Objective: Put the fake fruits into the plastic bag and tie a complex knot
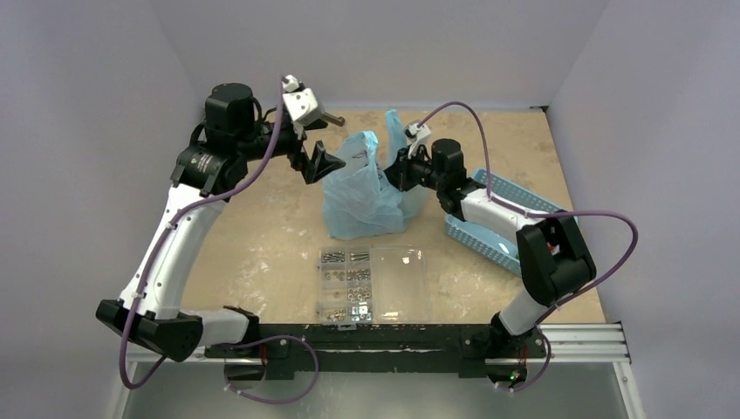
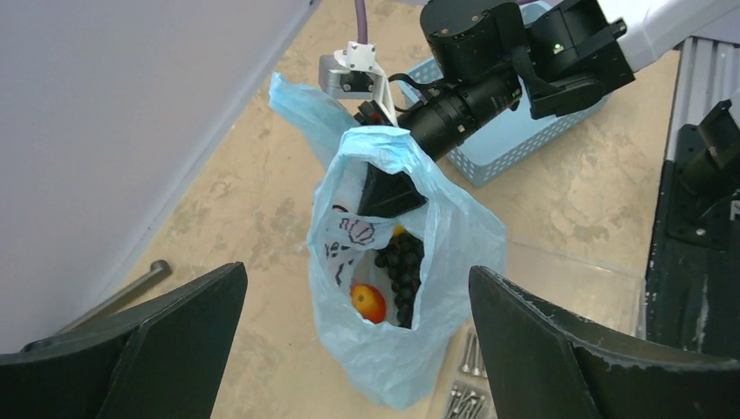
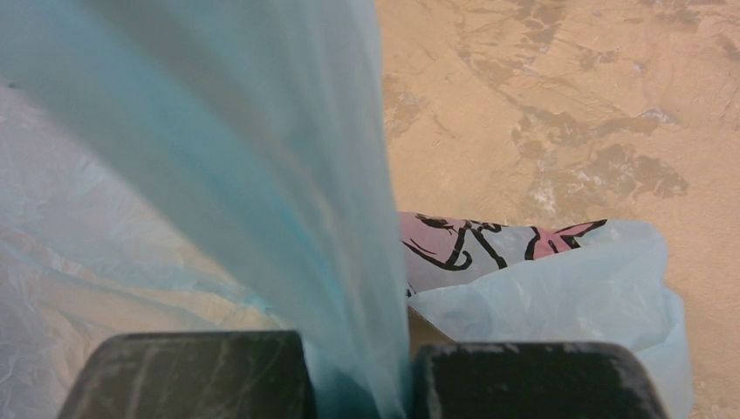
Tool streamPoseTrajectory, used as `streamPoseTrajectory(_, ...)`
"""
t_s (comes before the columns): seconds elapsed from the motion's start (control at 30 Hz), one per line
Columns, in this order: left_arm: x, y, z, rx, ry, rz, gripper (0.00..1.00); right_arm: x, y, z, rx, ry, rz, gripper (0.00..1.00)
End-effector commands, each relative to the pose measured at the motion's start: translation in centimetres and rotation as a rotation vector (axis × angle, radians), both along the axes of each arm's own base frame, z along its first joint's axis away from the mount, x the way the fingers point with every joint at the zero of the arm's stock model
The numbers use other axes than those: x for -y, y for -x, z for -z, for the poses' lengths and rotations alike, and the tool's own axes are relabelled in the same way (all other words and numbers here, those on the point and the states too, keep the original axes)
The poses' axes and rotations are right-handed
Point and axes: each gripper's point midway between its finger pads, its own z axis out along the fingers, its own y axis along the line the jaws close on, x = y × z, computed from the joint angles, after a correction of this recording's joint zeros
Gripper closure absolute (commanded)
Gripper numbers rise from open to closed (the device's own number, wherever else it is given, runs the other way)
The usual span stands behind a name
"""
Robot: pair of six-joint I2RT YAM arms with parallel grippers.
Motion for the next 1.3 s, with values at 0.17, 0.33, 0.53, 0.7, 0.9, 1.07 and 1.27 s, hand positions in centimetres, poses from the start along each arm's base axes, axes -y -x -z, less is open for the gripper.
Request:
streamPoseTrajectory(0.17,4.1,-1.3,-3.9,0.215,-0.029,0.134,0.0,0.2,0.0,-2.3,0.07,-0.007,0.018,1.0)
streamPoseTrajectory(0.33,6.2,-1.2,-4.0,0.078,0.019,0.191,0.0,-0.3,-0.2,-2.5,0.078,-0.006,0.006,1.0)
streamPoseTrajectory(0.53,7.3,-1.5,-1.0,-0.017,-0.02,0.204,0.0,-0.3,-0.5,-2.3,0.078,0.002,0.007,1.0)
streamPoseTrajectory(0.7,7.0,-0.3,2.3,-0.076,-0.049,0.213,0.0,0.0,-0.7,-1.9,0.077,0.021,0.023,1.0)
streamPoseTrajectory(0.9,5.5,1.3,7.3,-0.051,-0.123,0.256,0.98,1.2,-1.8,-0.3,0.06,0.112,0.084,1.0)
streamPoseTrajectory(1.07,3.3,2.4,13.8,0.083,-0.261,0.355,1.0,3.2,-4.0,3.7,0.032,0.312,0.146,1.0)
streamPoseTrajectory(1.27,2.4,1.6,22.5,0.018,-0.425,0.432,1.0,4.9,-5.6,7.4,0.054,0.521,0.14,1.0)
